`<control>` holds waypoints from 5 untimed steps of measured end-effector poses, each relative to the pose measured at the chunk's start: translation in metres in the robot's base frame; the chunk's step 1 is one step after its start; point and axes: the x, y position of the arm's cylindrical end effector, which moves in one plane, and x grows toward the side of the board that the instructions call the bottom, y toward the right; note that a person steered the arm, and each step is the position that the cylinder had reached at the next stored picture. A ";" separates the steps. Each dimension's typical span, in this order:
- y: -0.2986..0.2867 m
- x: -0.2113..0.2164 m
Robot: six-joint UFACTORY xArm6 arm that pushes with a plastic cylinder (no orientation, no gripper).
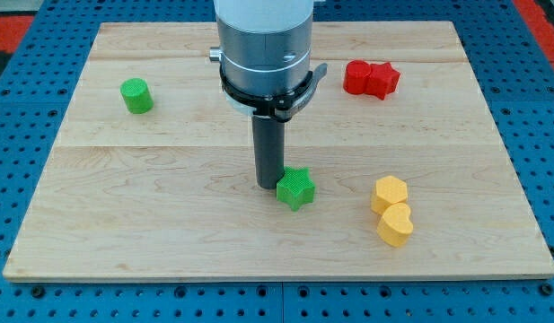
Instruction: Move green star closer to the yellow hexagon and yellow heart
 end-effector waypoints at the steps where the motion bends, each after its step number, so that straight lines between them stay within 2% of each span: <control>1: 0.000 0.000; 5: 0.004 0.000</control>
